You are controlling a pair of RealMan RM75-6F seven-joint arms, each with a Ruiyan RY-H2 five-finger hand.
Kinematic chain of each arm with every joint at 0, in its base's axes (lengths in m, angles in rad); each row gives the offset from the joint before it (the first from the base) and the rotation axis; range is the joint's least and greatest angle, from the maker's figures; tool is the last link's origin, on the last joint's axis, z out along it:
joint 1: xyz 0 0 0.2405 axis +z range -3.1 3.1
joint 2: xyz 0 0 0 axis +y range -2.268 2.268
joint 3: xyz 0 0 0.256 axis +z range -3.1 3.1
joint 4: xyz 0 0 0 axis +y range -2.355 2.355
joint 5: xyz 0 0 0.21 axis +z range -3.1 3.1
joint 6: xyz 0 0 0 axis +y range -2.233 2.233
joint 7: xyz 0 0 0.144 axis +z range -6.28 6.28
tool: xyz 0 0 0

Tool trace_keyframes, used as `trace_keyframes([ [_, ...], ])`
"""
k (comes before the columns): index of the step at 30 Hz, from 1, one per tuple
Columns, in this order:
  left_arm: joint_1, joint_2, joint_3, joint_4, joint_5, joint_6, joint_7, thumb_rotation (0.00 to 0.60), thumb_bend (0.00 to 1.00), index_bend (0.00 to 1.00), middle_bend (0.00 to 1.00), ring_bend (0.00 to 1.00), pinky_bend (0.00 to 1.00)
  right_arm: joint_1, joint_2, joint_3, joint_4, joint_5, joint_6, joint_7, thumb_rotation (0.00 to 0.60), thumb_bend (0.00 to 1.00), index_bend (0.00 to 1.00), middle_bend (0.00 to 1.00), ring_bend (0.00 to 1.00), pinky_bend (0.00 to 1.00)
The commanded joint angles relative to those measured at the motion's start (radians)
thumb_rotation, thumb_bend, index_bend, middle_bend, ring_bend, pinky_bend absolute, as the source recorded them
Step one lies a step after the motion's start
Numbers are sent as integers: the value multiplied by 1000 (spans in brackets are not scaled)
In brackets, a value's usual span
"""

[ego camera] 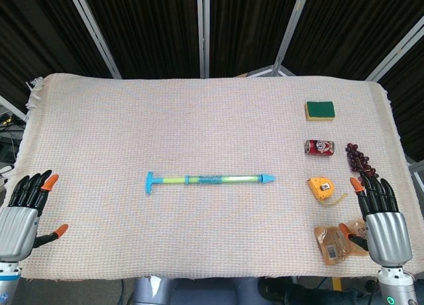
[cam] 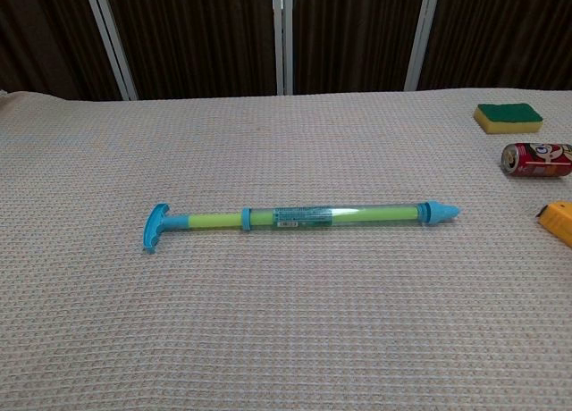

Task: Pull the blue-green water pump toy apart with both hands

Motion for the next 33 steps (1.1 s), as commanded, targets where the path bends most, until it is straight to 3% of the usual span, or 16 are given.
trace_keyframes([
  [1,0,0,0,1,-1,0,0,600,0,0,0,0,0,0,0,0,0,0,-1,0,600,0,0,0,0,0],
  [10,-2,-3,-1,1,-8,-6,4,600,0,0,0,0,0,15,-8,-1,15,23,-41,0,600,0,0,7,0,0],
  [12,-5,-6,-2,3,-16,-15,10,600,0,0,0,0,0,33,-14,5,21,48,-83,-14,600,0,0,154,133,27],
  [13,-7,-8,-3,6,-21,-21,12,600,0,0,0,0,0,46,-18,13,24,59,-103,-28,600,0,0,325,307,131],
  [14,-11,-11,-6,9,-32,-29,14,600,0,0,0,0,0,69,-26,28,30,71,-132,-51,600,0,0,518,518,301],
  [16,-17,-17,-12,14,-48,-41,15,600,0,0,0,0,0,114,-42,53,42,88,-188,-83,600,0,0,746,770,638],
  [17,-22,-20,-16,17,-60,-49,16,600,0,0,0,0,0,148,-53,67,46,103,-236,-98,600,0,0,831,861,788],
  [19,-28,-24,-24,21,-79,-58,20,600,0,0,0,0,0,214,-69,91,54,133,-331,-128,600,0,13,919,954,939],
  [23,-38,-33,-36,24,-107,-74,32,600,0,0,0,0,0,339,-138,142,93,199,-488,-199,600,0,112,1000,1000,1000],
  [28,-51,-49,-43,39,-143,-102,55,600,0,0,0,0,0,466,-245,191,170,315,-644,-246,600,0,242,1000,1000,1000],
  [33,-64,-61,-52,53,-179,-124,68,600,0,0,0,0,0,556,-329,227,220,452,-740,-306,600,0,299,1000,1000,1000],
])
